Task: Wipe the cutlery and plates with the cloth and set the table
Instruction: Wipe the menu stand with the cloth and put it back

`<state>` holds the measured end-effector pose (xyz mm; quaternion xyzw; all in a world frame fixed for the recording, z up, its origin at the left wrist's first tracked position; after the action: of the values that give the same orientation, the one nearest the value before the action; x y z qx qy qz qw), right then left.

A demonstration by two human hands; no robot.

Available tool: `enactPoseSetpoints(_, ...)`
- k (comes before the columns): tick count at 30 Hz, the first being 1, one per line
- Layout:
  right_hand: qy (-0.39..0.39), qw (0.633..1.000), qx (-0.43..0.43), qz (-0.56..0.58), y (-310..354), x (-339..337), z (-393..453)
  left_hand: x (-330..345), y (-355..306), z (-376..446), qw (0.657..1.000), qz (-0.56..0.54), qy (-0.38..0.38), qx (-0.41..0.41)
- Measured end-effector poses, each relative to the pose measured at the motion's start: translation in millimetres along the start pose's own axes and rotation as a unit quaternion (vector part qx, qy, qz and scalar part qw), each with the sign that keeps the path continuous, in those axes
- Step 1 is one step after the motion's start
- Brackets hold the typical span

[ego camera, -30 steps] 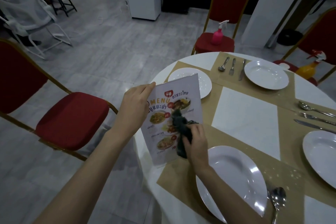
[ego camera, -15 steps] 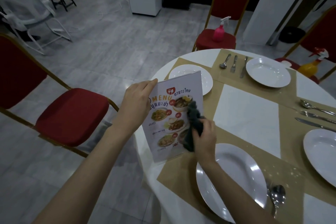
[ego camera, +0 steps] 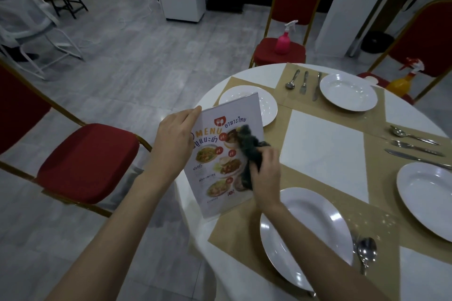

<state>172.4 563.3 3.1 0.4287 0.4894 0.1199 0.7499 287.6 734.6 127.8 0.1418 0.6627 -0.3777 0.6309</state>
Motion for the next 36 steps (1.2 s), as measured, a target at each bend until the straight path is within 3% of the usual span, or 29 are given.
enactPoseSetpoints(3,0.105,0.99,-0.083,-0.042,12.2,30.9,-26.7,-0.9,1.3,2.2,1.0,0.003,0.007,0.004)
enactPoseSetpoints(5,0.07,0.996,-0.049,-0.005,4.4,25.5,-26.5,-1.2,-0.4,2.2,1.0,0.005,0.008,0.008)
enactPoseSetpoints(8,-0.021,0.994,0.074,0.071,-21.4,6.6,-23.9,0.3,-4.8,0.2,1.0,0.007,0.004,0.014)
enactPoseSetpoints(13,0.115,0.993,-0.037,0.019,-14.2,27.5,-42.2,-0.2,-6.5,-3.6,1.0,0.0,-0.006,0.015)
enactPoseSetpoints(17,0.007,0.996,0.082,0.046,-37.9,4.0,-21.7,-2.2,-3.1,-3.1,1.0,0.009,-0.004,0.017)
enactPoseSetpoints(19,0.011,0.997,0.073,0.028,-38.6,2.3,-18.9,-2.6,-1.7,-3.2,1.0,0.007,-0.003,0.012)
enactPoseSetpoints(26,0.172,0.984,-0.044,-0.012,-11.0,43.8,-69.6,-2.9,-7.8,-3.4,1.0,0.004,-0.008,0.026)
enactPoseSetpoints(31,0.312,0.928,-0.144,-0.145,-17.0,73.9,-115.0,-0.5,-2.6,-5.6,1.0,0.008,-0.005,0.017)
enactPoseSetpoints(33,0.33,0.903,-0.17,-0.215,-21.0,77.8,-119.5,-0.1,-2.7,-5.4,1.0,0.012,-0.009,0.019)
enactPoseSetpoints(36,0.333,0.894,-0.166,-0.25,-25.2,79.3,-117.4,1.1,-4.8,-6.7,1.0,0.016,-0.011,0.021)
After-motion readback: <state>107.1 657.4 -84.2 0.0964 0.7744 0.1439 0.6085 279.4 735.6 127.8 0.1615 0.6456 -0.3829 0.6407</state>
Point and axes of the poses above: each hand's wrist, its own z-axis towards the middle knuckle, its own x-axis out of the palm, y = z × x, the point moved 6 cm from there along z, towards the middle knuckle, and after that the axes turned 12 degrees about y, right-handed, at the moved point
